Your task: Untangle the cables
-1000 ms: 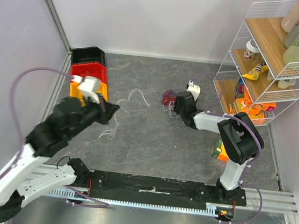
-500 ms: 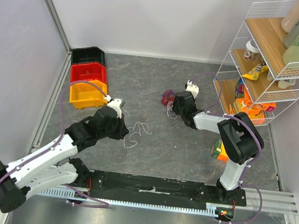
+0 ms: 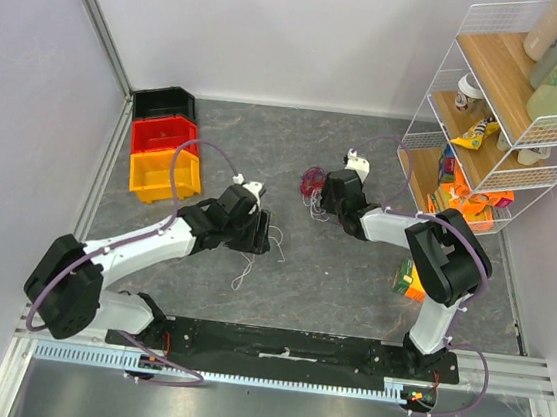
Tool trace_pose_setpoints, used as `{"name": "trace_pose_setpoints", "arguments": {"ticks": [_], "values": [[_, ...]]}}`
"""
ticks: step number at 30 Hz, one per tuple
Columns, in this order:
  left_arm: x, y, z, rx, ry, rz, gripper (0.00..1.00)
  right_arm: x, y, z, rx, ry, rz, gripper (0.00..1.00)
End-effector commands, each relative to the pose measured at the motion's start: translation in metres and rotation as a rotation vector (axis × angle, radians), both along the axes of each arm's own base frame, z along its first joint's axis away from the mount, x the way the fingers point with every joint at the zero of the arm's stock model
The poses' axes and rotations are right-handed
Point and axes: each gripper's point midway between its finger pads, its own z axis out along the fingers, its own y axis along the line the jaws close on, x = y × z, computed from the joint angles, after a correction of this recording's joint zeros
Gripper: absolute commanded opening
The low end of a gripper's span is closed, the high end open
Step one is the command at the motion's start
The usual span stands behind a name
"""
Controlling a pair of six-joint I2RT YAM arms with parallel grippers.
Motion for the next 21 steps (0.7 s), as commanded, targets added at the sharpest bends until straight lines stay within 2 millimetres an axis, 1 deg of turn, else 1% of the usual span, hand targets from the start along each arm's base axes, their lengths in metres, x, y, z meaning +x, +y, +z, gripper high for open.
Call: {"name": "trace_pose_setpoints", "arguments": {"ticks": [1,2,3,5,8,10,11,14,15,16,17,18,20,21], "values": [[0.026,-0.021,0.016,-0.041,-0.079,-0.022,0.74,0.012,0.008,0.015,0.026,-0.047,0.016,0.61],[0.028,-0.024,0.014,-0.038,-0.073,-0.021,0.75,0.012,0.009,0.015,0.026,-0.046,0.017,0.61],[0.033,-0.021,0.01,-0.013,-0.078,0.002,0.77,0.012,0.009,0.016,0.028,-0.047,0.019,0.61],[0.041,-0.022,0.006,0.01,-0.081,0.022,0.77,0.013,0.01,0.015,0.031,-0.045,0.022,0.61],[0.051,-0.023,-0.006,0.051,-0.074,0.041,0.77,0.013,0.011,0.014,0.035,-0.039,0.028,0.61],[0.056,-0.022,-0.019,0.091,-0.063,0.054,0.72,0.014,0.011,0.013,0.038,-0.038,0.029,0.61],[0.06,-0.023,-0.022,0.106,-0.067,0.055,0.68,0.014,0.012,0.013,0.04,-0.038,0.034,0.61],[0.069,-0.02,-0.035,0.162,-0.077,0.073,0.61,0.014,0.012,0.012,0.045,-0.034,0.037,0.61],[0.072,-0.019,-0.037,0.169,-0.08,0.078,0.58,0.014,0.012,0.013,0.046,-0.035,0.037,0.61],[0.073,-0.019,-0.04,0.176,-0.081,0.08,0.54,0.013,0.013,0.012,0.047,-0.033,0.04,0.61],[0.074,-0.021,-0.039,0.17,-0.086,0.079,0.47,0.013,0.013,0.012,0.048,-0.034,0.041,0.61],[0.075,-0.022,-0.04,0.167,-0.089,0.078,0.39,0.013,0.013,0.012,0.048,-0.032,0.042,0.61],[0.078,-0.018,-0.034,0.17,-0.111,0.099,0.23,0.014,0.013,0.013,0.051,-0.034,0.042,0.61],[0.078,-0.013,-0.029,0.179,-0.128,0.117,0.12,0.013,0.013,0.013,0.05,-0.032,0.045,0.61]]}}
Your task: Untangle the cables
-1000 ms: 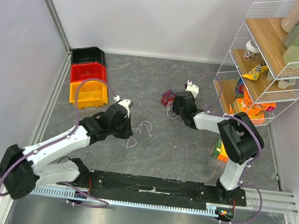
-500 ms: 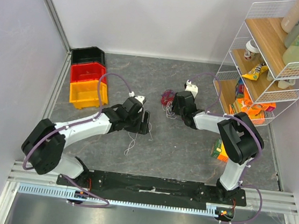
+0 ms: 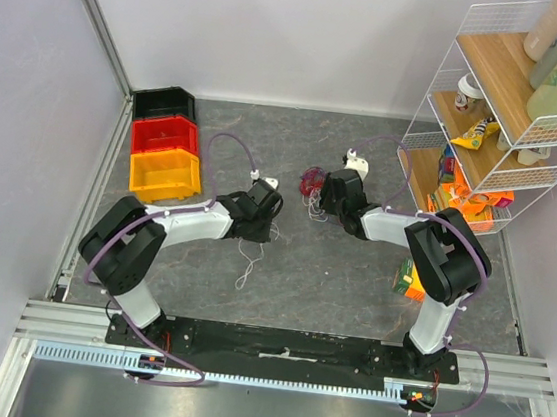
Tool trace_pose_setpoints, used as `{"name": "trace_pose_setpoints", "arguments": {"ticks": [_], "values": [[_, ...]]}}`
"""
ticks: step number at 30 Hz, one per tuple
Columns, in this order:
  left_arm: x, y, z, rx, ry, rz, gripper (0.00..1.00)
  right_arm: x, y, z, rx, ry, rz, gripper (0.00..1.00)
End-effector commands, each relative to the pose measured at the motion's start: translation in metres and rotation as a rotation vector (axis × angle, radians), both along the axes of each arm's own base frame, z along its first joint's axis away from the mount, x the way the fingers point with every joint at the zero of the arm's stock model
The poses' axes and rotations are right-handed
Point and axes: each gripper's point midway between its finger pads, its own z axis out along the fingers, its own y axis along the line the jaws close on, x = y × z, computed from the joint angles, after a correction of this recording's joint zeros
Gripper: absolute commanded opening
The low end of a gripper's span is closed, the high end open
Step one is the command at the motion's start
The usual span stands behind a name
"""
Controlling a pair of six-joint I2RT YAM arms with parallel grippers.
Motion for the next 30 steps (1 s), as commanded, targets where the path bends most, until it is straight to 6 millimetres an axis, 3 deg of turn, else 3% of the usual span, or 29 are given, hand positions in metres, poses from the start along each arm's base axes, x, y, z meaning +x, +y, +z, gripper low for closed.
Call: {"name": "trace_pose_setpoints", "arguments": {"ticks": [1,6,14,18,21,26,30], "values": [[0.027,0.006,0.035,0.01,-0.164,0.06,0.02,0.015,0.01,0.016,0.034,-0.05,0.014,0.61],[0.049,0.06,0.08,0.013,-0.275,0.229,0.02,0.015,0.011,0.016,0.043,-0.047,0.025,0.61],[0.106,0.197,0.175,-0.215,-0.494,0.813,0.01,0.015,0.014,0.015,0.052,-0.038,0.036,0.61],[0.129,0.238,0.185,-0.293,-0.448,1.036,0.02,0.015,0.015,0.014,0.055,-0.037,0.041,0.61],[0.15,0.26,0.186,-0.246,-0.501,1.091,0.02,0.016,0.017,0.014,0.057,-0.036,0.046,0.61],[0.145,0.304,0.179,0.035,-0.593,1.149,0.02,0.016,0.018,0.013,0.063,-0.032,0.053,0.61],[0.15,0.316,0.175,0.117,-0.692,1.097,0.02,0.017,0.022,0.011,0.073,-0.022,0.066,0.61]]}}
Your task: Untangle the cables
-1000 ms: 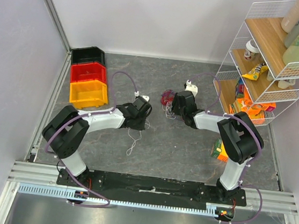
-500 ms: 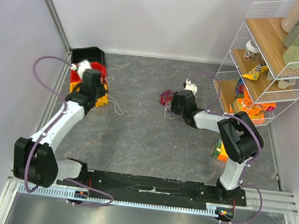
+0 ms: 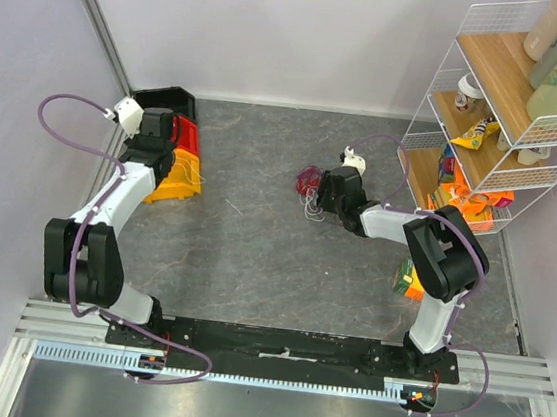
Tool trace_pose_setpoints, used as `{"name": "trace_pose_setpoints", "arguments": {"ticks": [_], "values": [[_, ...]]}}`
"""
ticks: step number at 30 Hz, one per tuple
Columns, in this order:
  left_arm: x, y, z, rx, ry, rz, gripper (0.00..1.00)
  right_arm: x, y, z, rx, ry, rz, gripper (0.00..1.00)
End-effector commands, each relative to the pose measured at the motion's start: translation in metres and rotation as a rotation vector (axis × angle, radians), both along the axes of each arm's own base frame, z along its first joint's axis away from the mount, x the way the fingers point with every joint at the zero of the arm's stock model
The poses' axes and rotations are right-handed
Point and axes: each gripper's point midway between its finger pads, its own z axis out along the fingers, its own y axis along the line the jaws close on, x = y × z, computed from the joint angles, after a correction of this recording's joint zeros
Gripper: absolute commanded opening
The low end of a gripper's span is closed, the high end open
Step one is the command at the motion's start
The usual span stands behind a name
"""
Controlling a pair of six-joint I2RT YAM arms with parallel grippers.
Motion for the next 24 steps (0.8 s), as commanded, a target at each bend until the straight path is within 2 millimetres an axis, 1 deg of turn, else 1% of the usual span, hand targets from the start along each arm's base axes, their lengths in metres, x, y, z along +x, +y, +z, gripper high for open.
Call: {"name": "trace_pose_setpoints", "arguments": {"ticks": [1,4,8,11,13,16,18,19,22,23,24], "values": [[0.004,0.032,0.013,0.196,-0.071,0.078,0.02,0.014,0.011,0.01,0.035,-0.032,0.019,0.61],[0.0,0.027,-0.003,0.152,-0.032,0.075,0.02,0.013,0.01,0.01,0.031,-0.031,0.019,0.61],[-0.016,0.02,-0.03,0.048,0.014,0.114,0.02,0.013,0.011,0.01,0.033,-0.03,0.02,0.61],[-0.016,0.01,-0.047,-0.022,0.052,0.102,0.02,0.013,0.011,0.01,0.035,-0.03,0.022,0.61],[-0.017,0.009,-0.056,-0.043,0.103,0.114,0.02,0.013,0.012,0.009,0.035,-0.027,0.025,0.61],[-0.023,0.015,-0.067,-0.084,0.158,0.167,0.02,0.013,0.012,0.009,0.035,-0.027,0.025,0.61],[-0.023,0.016,-0.069,-0.101,0.156,0.174,0.02,0.014,0.013,0.009,0.038,-0.029,0.029,0.61],[-0.024,0.027,-0.07,-0.116,0.155,0.204,0.02,0.014,0.014,0.008,0.04,-0.026,0.031,0.61],[-0.023,0.033,-0.072,-0.162,0.156,0.215,0.02,0.014,0.015,0.007,0.04,-0.021,0.035,0.61],[-0.024,0.034,-0.073,-0.171,0.161,0.219,0.06,0.013,0.015,0.006,0.039,-0.019,0.035,0.61],[-0.023,0.034,-0.071,-0.177,0.157,0.22,0.15,0.014,0.015,0.006,0.04,-0.018,0.037,0.61]]}}
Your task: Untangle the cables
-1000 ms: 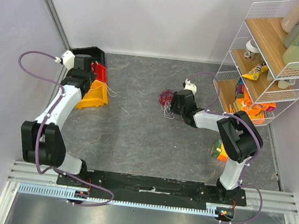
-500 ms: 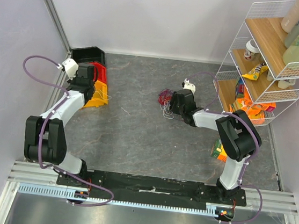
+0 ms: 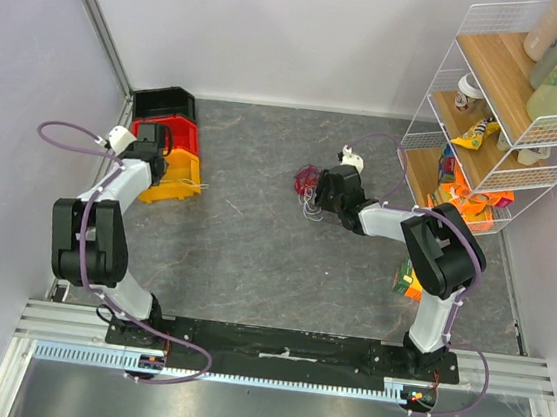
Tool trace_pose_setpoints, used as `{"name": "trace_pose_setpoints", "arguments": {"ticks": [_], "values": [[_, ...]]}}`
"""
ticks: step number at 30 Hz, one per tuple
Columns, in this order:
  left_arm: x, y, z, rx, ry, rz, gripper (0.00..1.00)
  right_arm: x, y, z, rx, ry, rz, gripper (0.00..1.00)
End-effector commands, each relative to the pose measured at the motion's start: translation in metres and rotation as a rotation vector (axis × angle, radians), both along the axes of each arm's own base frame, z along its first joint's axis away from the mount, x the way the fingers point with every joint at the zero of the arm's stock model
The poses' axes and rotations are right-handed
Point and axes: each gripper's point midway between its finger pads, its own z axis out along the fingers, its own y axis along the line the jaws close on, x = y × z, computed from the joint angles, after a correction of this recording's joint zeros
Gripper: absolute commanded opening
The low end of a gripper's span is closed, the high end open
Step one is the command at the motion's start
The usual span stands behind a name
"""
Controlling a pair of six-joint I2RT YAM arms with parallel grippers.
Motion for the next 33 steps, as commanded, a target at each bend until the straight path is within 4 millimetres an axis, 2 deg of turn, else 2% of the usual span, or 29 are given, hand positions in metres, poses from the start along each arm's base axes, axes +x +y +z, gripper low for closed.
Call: {"name": "trace_pose_setpoints", "arguments": {"ticks": [1,4,8,10,12,15,16,18,19,22,25,27,31,33], "values": [[0.011,0.007,0.02,-0.057,-0.074,0.066,0.26,0.011,0.009,0.009,0.025,-0.03,0.014,0.61],[0.008,0.003,0.033,-0.078,-0.112,0.058,0.51,0.012,0.01,0.009,0.029,-0.028,0.017,0.61],[0.004,-0.004,0.059,-0.102,-0.183,0.025,0.64,0.011,0.01,0.008,0.029,-0.025,0.019,0.61],[0.003,-0.012,0.067,-0.118,-0.201,-0.029,0.66,0.011,0.01,0.008,0.028,-0.023,0.019,0.61],[0.008,-0.028,0.072,-0.148,-0.211,-0.145,0.65,0.011,0.01,0.008,0.029,-0.025,0.019,0.61],[0.01,-0.063,0.071,-0.18,-0.193,-0.328,0.66,0.011,0.01,0.007,0.028,-0.02,0.02,0.61],[0.009,-0.069,0.07,-0.16,-0.175,-0.377,0.66,0.01,0.01,0.007,0.028,-0.018,0.022,0.61],[0.006,-0.101,0.068,-0.109,-0.14,-0.504,0.69,0.011,0.011,0.007,0.029,-0.021,0.022,0.61],[0.003,-0.108,0.065,-0.095,-0.12,-0.531,0.69,0.011,0.011,0.006,0.03,-0.017,0.025,0.61],[-0.007,-0.138,0.056,-0.244,-0.105,-0.574,0.66,0.011,0.013,0.005,0.032,-0.016,0.029,0.61],[-0.014,-0.151,0.051,-0.349,-0.118,-0.533,0.64,0.011,0.013,0.006,0.033,-0.015,0.028,0.61],[-0.014,-0.151,0.045,-0.386,-0.136,-0.468,0.73,0.01,0.012,0.005,0.03,-0.012,0.027,0.61],[0.006,-0.148,0.044,-0.399,-0.146,-0.393,0.82,0.011,0.011,0.007,0.033,-0.016,0.025,0.61],[0.017,-0.15,0.04,-0.415,-0.119,-0.364,0.82,0.01,0.012,0.006,0.031,-0.015,0.026,0.61]]}}
